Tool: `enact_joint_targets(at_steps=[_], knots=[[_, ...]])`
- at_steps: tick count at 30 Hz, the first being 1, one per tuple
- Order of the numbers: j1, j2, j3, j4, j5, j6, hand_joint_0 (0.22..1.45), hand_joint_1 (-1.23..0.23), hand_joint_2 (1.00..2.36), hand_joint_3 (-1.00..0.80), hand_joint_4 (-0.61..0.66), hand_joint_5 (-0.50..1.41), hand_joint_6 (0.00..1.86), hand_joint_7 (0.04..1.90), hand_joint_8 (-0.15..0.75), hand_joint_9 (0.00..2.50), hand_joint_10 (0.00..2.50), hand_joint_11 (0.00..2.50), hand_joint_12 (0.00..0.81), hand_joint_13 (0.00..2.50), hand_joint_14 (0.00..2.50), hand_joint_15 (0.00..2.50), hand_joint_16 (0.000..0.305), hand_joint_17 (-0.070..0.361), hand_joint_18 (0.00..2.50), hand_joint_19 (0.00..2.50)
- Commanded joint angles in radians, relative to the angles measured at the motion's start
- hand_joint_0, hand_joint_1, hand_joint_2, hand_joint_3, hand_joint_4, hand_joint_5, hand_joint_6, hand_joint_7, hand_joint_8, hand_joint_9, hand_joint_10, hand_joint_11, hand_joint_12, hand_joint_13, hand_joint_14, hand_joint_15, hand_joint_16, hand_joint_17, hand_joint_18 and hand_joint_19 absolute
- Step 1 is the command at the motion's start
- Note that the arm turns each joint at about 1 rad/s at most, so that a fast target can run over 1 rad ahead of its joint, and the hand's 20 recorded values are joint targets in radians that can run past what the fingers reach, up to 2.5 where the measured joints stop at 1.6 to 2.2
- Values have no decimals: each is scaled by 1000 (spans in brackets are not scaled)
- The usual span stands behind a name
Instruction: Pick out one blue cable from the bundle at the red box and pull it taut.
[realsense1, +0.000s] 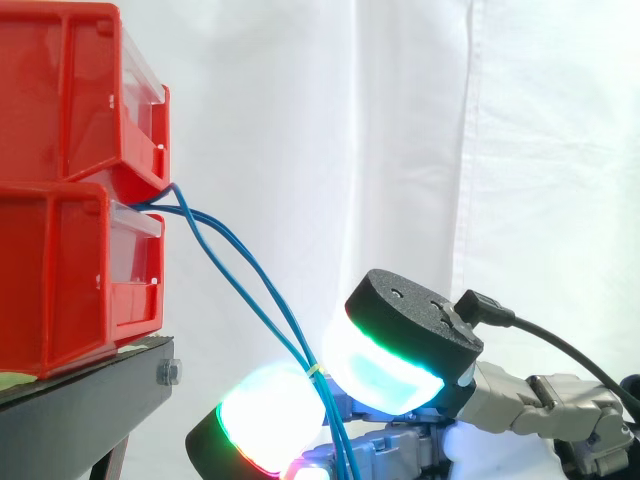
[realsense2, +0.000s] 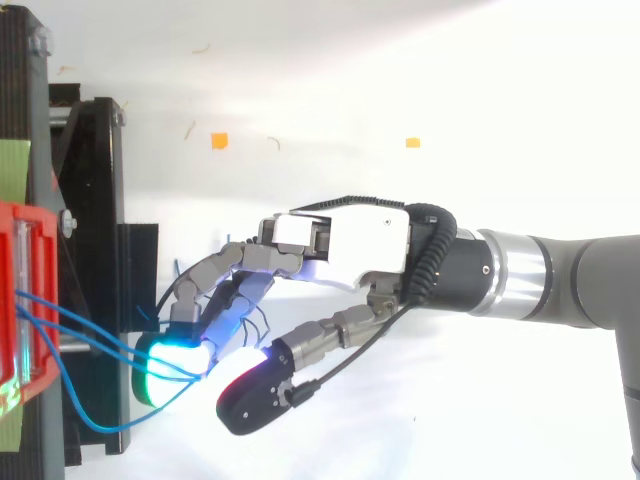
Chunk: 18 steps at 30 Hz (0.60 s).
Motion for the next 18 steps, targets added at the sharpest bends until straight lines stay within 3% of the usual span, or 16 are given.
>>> enact_joint_targets(at_steps=[1, 8, 18], knots=[[-2, 0, 0, -3, -6, 2, 615, -624, 1009, -398, 123, -176, 896, 776, 305, 1058, 15, 572, 359, 983, 16, 499, 47, 105, 747, 548], [-5, 0, 0, -3, -11, 2, 584, -570, 1001, -500, 103, -162, 910, 806, 317, 1106, 18, 607, 365, 1001, 16, 499, 47, 105, 761, 547], [-5, 0, 0, -4, -11, 2, 599, -598, 1006, -439, 91, -126, 894, 915, 314, 1232, 19, 641, 361, 1037, 17, 503, 45, 102, 777, 546]])
